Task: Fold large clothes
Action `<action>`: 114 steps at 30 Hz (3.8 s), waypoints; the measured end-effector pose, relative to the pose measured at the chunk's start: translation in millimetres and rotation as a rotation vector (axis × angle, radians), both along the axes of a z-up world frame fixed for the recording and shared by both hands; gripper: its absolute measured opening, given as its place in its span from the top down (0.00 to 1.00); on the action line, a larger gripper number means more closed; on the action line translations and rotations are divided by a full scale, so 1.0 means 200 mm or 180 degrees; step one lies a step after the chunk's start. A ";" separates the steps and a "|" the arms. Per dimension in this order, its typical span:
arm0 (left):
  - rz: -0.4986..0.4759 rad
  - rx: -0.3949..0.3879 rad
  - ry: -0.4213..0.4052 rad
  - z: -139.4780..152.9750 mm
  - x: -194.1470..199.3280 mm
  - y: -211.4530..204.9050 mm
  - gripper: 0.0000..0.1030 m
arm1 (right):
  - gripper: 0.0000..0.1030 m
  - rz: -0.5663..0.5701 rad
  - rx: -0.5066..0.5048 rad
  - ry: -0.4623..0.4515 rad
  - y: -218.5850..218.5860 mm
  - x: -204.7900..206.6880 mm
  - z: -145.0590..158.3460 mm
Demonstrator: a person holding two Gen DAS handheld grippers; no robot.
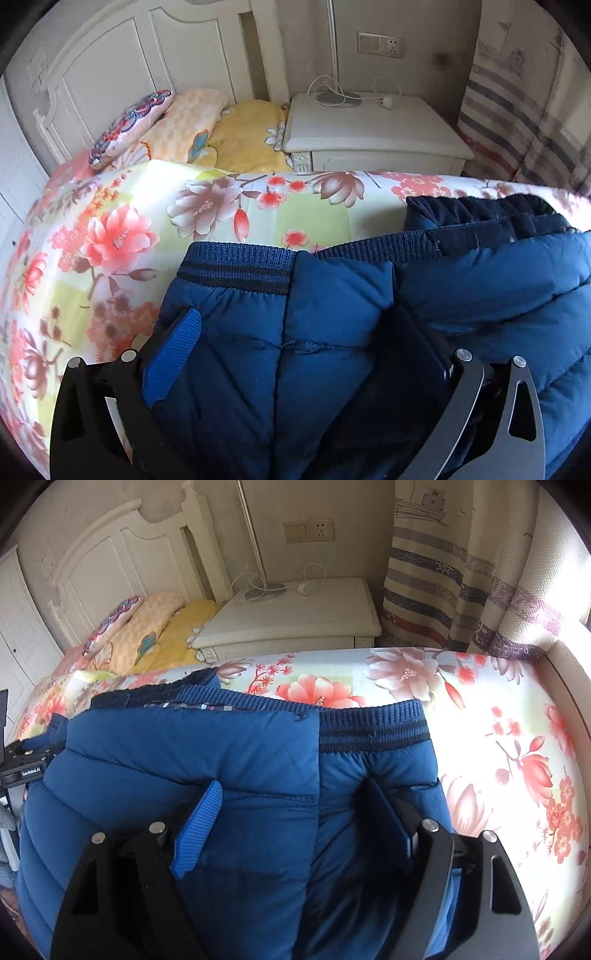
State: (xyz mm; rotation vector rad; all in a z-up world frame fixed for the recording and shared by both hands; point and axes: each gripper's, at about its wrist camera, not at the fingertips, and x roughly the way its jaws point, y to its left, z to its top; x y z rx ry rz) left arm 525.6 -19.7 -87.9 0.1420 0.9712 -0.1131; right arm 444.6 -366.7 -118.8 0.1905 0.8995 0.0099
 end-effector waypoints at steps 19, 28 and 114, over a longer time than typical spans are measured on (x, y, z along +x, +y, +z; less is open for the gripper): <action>-0.0539 -0.0538 -0.0355 0.03 -1.20 0.77 0.04 | 0.12 0.0748 -0.0374 -0.0035 -0.08 -1.24 -0.03; -0.0779 -0.1024 -0.0375 0.04 -1.30 0.69 0.04 | 0.22 0.0714 -0.0545 -0.0121 0.02 -1.20 -0.09; -0.0677 0.0166 -0.0207 -0.03 -1.03 -0.04 0.04 | 0.25 -0.0396 -0.0169 -0.0075 0.20 -1.02 0.09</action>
